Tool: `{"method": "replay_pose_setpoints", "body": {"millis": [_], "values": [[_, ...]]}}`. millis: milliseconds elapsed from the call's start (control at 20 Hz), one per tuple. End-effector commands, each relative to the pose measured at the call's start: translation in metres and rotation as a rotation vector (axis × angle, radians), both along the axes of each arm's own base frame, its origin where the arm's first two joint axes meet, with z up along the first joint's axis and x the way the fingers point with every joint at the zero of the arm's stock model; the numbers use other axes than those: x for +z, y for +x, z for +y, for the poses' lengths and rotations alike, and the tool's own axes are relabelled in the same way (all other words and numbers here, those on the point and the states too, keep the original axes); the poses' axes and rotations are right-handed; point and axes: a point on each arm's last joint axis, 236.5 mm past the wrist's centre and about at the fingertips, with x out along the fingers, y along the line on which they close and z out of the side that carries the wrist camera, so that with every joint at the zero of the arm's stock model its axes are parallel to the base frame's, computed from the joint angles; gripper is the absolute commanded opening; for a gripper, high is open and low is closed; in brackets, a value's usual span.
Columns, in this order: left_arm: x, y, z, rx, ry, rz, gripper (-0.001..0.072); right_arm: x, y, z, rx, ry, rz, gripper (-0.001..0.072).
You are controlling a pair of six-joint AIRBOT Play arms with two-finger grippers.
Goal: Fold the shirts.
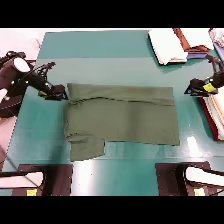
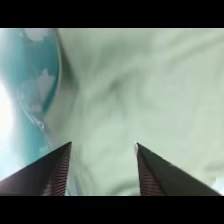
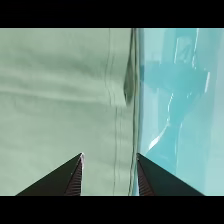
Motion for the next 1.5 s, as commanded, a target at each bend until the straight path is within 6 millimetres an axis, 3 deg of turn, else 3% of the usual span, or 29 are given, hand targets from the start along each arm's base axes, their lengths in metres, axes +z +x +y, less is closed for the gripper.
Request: {"method": "replay_pose_setpoints", "body": {"millis": [0, 100, 200, 350, 650, 800, 850, 900, 1050, 1150, 1200, 1350, 1450], "values": [[-0.009, -0.073, 0.008, 0.031, 0.039, 0.053, 0.0477, 0.007, -0.023, 0.003, -0.009, -0.009, -0.027, 0.0389], [-0.029, -0.123, 0.006, 0.048, 0.037, 0.116, 0.0477, 0.0, -0.032, 0.011, 0.0, -0.008, -0.024, 0.0389], [-0.044, -0.16, -0.003, 0.077, -0.006, 0.163, 0.0477, -0.007, -0.037, 0.02, 0.02, -0.003, -0.01, 0.0388], [-0.057, -0.184, -0.024, 0.122, -0.103, 0.19, 0.0477, -0.008, -0.037, 0.032, 0.057, -0.002, -0.008, 0.0388], [-0.066, -0.178, -0.069, 0.129, -0.228, 0.135, 0.0476, -0.006, -0.036, 0.048, 0.082, 0.032, -0.012, 0.0388], [-0.065, -0.172, -0.074, 0.123, -0.23, 0.103, 0.0441, -0.008, -0.049, 0.042, 0.064, 0.057, 0.041, 0.0388], [-0.065, -0.172, -0.073, 0.118, -0.228, 0.1, 0.0162, -0.012, -0.059, 0.037, 0.043, 0.066, 0.069, 0.0388], [-0.064, -0.172, -0.074, 0.113, -0.229, 0.101, 0.0026, -0.02, -0.07, 0.031, 0.014, 0.075, 0.092, 0.0388], [-0.058, -0.171, -0.075, 0.08, -0.232, 0.093, 0.0024, -0.057, -0.122, 0.016, -0.112, 0.129, 0.198, 0.0392], [-0.056, -0.169, -0.076, 0.08, -0.233, 0.086, 0.0024, -0.082, -0.157, 0.014, -0.197, 0.183, 0.278, 0.0517], [-0.056, -0.168, -0.075, 0.083, -0.233, 0.082, 0.0024, -0.095, -0.174, 0.016, -0.238, 0.216, 0.321, 0.0516], [-0.056, -0.168, -0.075, 0.082, -0.233, 0.081, 0.0024, -0.123, -0.204, 0.03, -0.283, 0.294, 0.42, 0.05], [-0.056, -0.168, -0.075, 0.082, -0.233, 0.081, 0.0024, -0.133, -0.205, 0.043, -0.276, 0.344, 0.437, 0.0445]]}}
